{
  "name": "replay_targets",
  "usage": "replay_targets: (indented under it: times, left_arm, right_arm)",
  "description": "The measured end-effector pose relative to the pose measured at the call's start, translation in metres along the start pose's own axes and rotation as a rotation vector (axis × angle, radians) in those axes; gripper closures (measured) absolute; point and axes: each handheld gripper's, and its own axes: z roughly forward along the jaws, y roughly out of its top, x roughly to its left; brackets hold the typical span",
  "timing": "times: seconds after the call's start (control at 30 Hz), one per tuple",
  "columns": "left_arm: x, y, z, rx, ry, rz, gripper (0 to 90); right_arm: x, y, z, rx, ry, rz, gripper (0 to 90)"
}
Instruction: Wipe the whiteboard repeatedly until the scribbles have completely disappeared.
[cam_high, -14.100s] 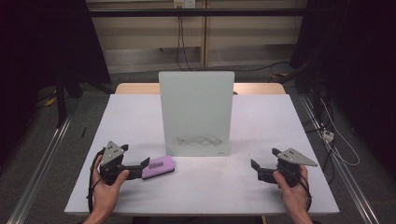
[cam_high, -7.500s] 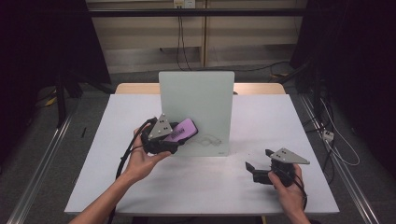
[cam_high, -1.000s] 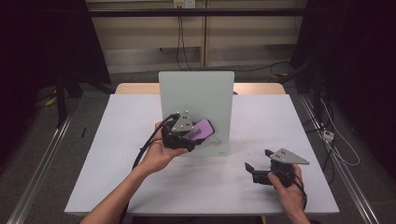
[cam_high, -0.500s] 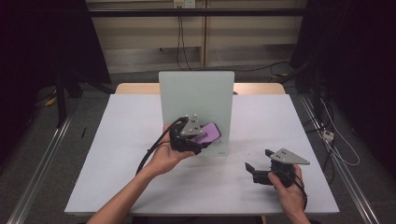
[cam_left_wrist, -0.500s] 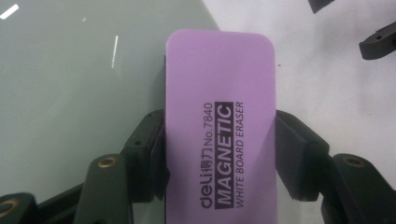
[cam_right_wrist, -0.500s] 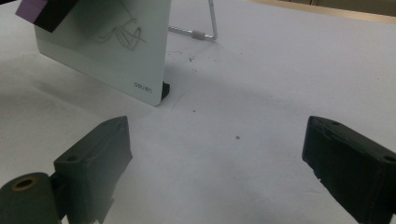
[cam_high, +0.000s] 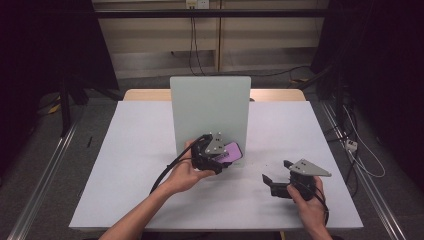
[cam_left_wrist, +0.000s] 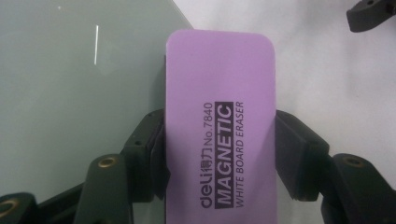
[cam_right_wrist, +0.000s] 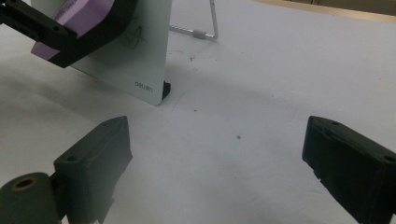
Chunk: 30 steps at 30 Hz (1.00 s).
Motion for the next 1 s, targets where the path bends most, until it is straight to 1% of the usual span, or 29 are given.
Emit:
replay_targets:
  times: [0.07, 0.17, 0.2, 0.27, 0.3, 0.37, 0.5, 0.57, 0.6, 0.67, 0.73, 0.83, 0.9, 0.97, 1.0]
  left_arm:
    - [-0.003, -0.001, 0.003, 0.017, -0.004, 0.013, 40.7]
    - [-0.004, -0.003, 0.004, 0.029, -0.007, 0.008, 40.7]
    - [-0.004, -0.003, 0.003, 0.031, -0.007, 0.015, 40.8]
    - [-0.003, -0.004, 0.003, 0.008, -0.004, 0.006, 40.8]
    - [-0.001, -0.003, 0.0, 0.024, -0.006, 0.013, 40.8]
    - [0.002, -0.002, -0.005, 0.005, 0.003, -0.003, 40.8]
    - [0.012, -0.001, -0.021, -0.027, 0.032, -0.021, 40.8]
    - [0.016, -0.001, -0.028, -0.041, 0.051, -0.034, 40.8]
    - [0.019, -0.001, -0.032, -0.057, 0.057, -0.041, 40.8]
    - [0.024, -0.003, -0.039, -0.085, 0.071, -0.063, 40.8]
    - [0.026, -0.005, -0.044, -0.093, 0.077, -0.079, 40.7]
    - [0.022, -0.006, -0.041, -0.077, 0.089, -0.066, 40.7]
    - [0.019, -0.005, -0.037, -0.061, 0.086, -0.05, 40.6]
    - [0.017, -0.003, -0.032, -0.057, 0.079, -0.038, 40.6]
    - [0.016, -0.001, -0.03, -0.064, 0.076, -0.038, 40.6]
  right_arm:
    - [0.0, 0.0, 0.0, 0.001, 0.001, 0.003, 8.0]
    - [0.0, 0.0, 0.0, -0.001, 0.001, 0.002, 8.0]
    - [0.0, 0.0, 0.0, -0.001, 0.0, 0.001, 8.0]
    - [0.0, 0.0, 0.0, 0.0, -0.002, 0.003, 8.0]
    - [0.0, 0.0, -0.001, -0.002, 0.0, 0.004, 8.1]
    - [0.0, 0.0, -0.001, -0.002, 0.0, 0.003, 8.0]
    - [0.0, 0.0, -0.001, -0.002, 0.0, 0.004, 8.0]
    - [0.0, 0.0, 0.0, -0.003, -0.001, 0.002, 8.0]
    - [0.0, 0.0, -0.001, -0.002, 0.0, 0.005, 8.0]
    - [0.0, 0.0, -0.001, -0.002, 0.0, 0.003, 8.0]
    - [0.0, 0.0, -0.001, -0.003, -0.002, 0.003, 8.0]
    - [0.0, 0.0, -0.001, -0.004, -0.003, 0.006, 8.1]
    - [0.0, 0.0, -0.001, -0.003, -0.002, 0.002, 8.0]
    - [0.0, 0.0, -0.001, -0.003, -0.002, 0.001, 8.0]
    - [0.0, 0.0, -0.001, -0.002, -0.001, 0.001, 8.0]
